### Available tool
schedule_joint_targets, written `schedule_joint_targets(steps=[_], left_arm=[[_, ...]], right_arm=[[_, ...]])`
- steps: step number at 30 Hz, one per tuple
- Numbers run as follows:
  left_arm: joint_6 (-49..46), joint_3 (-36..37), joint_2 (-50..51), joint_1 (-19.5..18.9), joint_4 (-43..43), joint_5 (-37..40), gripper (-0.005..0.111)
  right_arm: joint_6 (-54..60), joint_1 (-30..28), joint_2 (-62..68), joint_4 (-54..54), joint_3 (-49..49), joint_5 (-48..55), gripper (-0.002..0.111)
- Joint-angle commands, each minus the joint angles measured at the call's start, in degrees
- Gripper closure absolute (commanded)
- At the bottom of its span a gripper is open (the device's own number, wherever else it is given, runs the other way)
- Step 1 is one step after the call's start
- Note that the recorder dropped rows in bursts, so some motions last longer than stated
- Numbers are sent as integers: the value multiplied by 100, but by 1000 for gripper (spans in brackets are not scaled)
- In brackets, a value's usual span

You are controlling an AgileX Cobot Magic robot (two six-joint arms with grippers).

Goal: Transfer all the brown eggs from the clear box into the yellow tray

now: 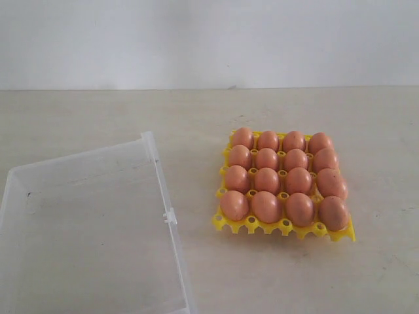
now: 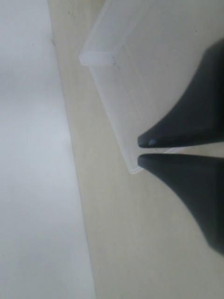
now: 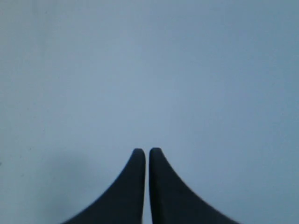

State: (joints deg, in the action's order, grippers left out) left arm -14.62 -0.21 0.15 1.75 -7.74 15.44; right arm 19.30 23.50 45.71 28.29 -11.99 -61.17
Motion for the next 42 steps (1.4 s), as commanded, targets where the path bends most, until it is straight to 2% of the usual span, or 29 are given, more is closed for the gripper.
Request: schedule_joint_targets(steps=[1, 4, 7, 9, 14, 17, 19, 27, 36, 38, 40, 42], left_arm=[[3, 21, -15, 17, -40, -45, 103], [3, 21, -15, 17, -40, -45, 103], [3, 21, -15, 17, -40, -45, 103], [3, 21, -15, 17, -40, -45, 103], [3, 21, -15, 17, -40, -45, 103], [3, 21, -15, 17, -40, -45, 103], [3, 21, -15, 17, -40, -45, 103], [3, 21, -15, 17, -40, -45, 103], [3, 21, -15, 17, -40, -45, 103], [3, 21, -15, 17, -40, -45, 103], [3, 21, -15, 17, -40, -45, 103], [3, 21, -15, 17, -40, -45, 103]], right_arm=[[266, -14, -827, 138, -148, 141, 108], [456, -14, -1390, 138, -441, 368, 108], [1089, -14, -1793, 138, -886, 1157, 108], [1524, -14, -1971, 138, -1259, 2213, 108], [3280, -14, -2039, 121, -2515, 5784, 108], [3597, -14, -1842, 108, -2927, 7221, 108], [3347, -14, -1722, 108, -2939, 7654, 108], [1798, -14, -1489, 113, -2701, 8623, 108], [1700, -14, -1502, 141, -2701, 8714, 108], [1712, -14, -1516, 9, -2701, 8495, 108], [1655, -14, -1538, -479, -2701, 7834, 108], [1655, -14, -1538, -301, -2655, 7063, 108]])
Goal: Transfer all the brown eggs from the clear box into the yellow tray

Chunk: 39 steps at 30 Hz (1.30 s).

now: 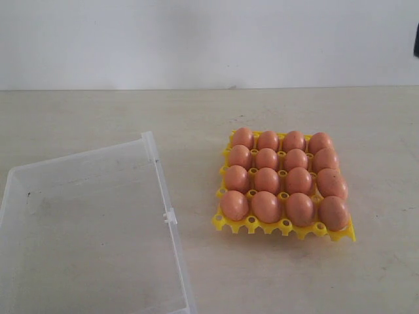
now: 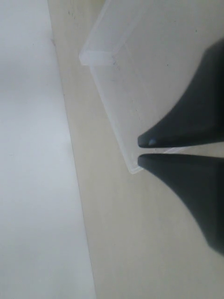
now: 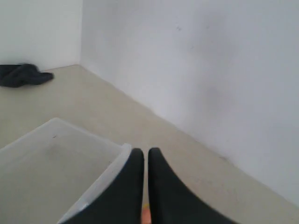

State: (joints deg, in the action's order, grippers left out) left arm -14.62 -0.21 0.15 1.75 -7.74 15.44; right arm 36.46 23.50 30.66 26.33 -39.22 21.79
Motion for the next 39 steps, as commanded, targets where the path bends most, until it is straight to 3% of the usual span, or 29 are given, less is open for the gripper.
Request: schedule_joint_targets(steps=[1, 5, 11, 15, 20, 22, 23, 25, 30, 34, 39], left_arm=[[3, 21, -15, 17, -40, -45, 103], [3, 21, -15, 17, -40, -45, 103], [3, 21, -15, 17, -40, -45, 103], [3, 21, -15, 17, -40, -45, 103], [3, 21, -15, 17, -40, -46, 103], [3, 21, -15, 17, -40, -46, 103], [3, 21, -15, 17, -40, -52, 103], [3, 21, -15, 17, -40, -41, 103], [3, 21, -15, 17, -40, -69, 103], [3, 21, -15, 17, -40, -51, 103], [3, 21, -15, 17, -40, -51, 103]], right_arm=[[-61, -14, -34, -112, 82, -1574, 108], [-272, -164, -87, -196, 483, -3273, 108], [-2672, -888, -258, -1610, 2578, -5827, 108], [-2877, -1391, -882, -1688, 3922, -6674, 108], [-2669, -1869, -2272, -1485, 3922, -3933, 108], [-2669, -2102, -3021, -1473, 3922, -2486, 108], [-2758, -2312, -3066, -1462, 3922, -1278, 108], [-3059, -2466, -3066, -1514, 3922, 115, 108], [-2929, -2496, -3066, -1564, 3922, 37, 108], [-3646, -2496, -3066, -2923, 3922, -107, 108], [-3646, -2496, -3066, -2796, 3922, -130, 108]])
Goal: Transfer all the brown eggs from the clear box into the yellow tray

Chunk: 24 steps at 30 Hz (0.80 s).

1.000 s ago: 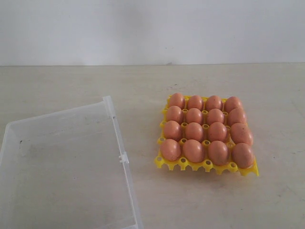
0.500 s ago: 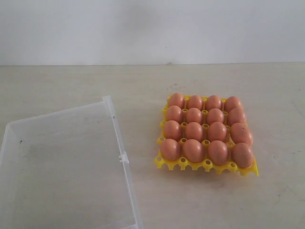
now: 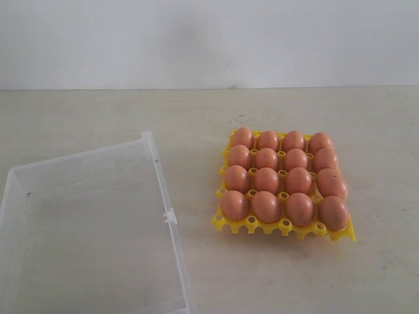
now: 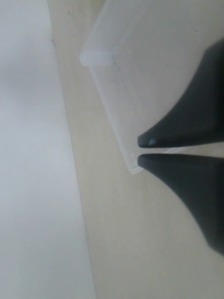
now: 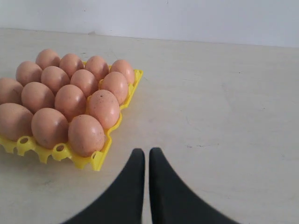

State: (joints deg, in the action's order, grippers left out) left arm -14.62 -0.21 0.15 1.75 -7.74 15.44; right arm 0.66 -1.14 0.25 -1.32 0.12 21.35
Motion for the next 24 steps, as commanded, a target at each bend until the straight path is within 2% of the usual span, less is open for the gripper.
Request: schedule_joint_targets(steps=[1, 18, 24], left_arm=[[3, 21, -15, 17, -40, -52, 103], [3, 21, -15, 17, -40, -45, 103], [3, 21, -15, 132, -40, -51, 103]], right_arm=[[-66, -32, -25, -31, -12, -87, 108], [-66, -32, -25, -31, -12, -87, 108], [-66, -32, -25, -33, -12, -95, 108]])
